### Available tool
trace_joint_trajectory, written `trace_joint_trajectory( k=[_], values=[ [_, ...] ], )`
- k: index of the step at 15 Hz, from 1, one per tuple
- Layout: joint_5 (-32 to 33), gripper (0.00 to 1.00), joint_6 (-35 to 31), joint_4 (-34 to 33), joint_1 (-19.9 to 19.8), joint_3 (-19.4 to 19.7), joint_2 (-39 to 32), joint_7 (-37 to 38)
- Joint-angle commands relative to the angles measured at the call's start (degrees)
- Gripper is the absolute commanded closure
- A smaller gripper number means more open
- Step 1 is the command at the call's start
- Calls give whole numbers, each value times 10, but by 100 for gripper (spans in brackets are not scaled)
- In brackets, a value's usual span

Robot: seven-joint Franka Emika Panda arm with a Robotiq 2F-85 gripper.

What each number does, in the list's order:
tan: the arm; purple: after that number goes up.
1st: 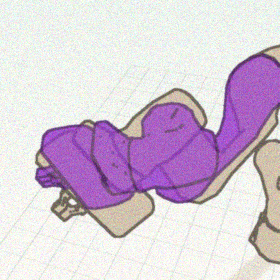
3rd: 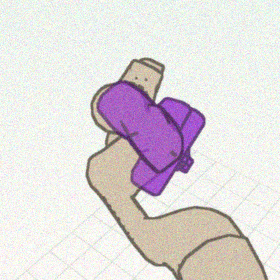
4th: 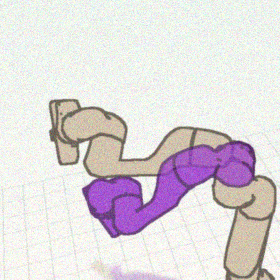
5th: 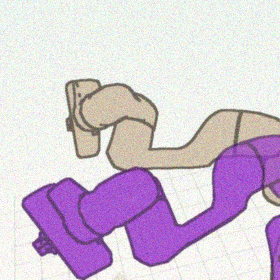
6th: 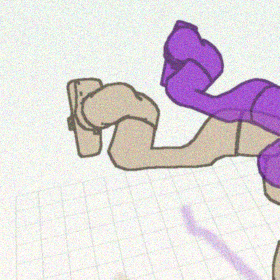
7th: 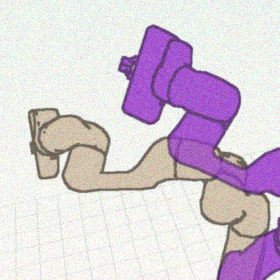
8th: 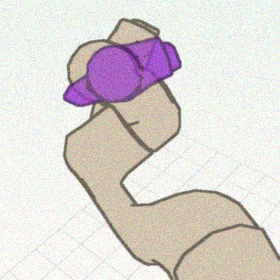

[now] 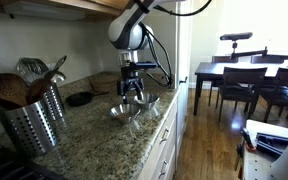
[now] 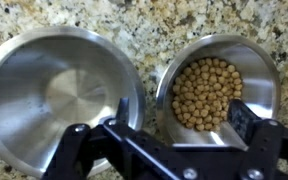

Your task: Pour the contents of the left bowl into the right bowl

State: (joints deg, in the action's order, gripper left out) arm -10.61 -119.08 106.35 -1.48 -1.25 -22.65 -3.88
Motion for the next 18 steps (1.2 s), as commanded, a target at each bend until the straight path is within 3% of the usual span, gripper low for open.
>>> trace_joint_trajectory(
  k=[1, 18],
  values=[
    [6, 0, 8, 18, 5, -1, 22, 14],
    [0, 0, 8, 26, 14, -15, 18, 6]
  ],
)
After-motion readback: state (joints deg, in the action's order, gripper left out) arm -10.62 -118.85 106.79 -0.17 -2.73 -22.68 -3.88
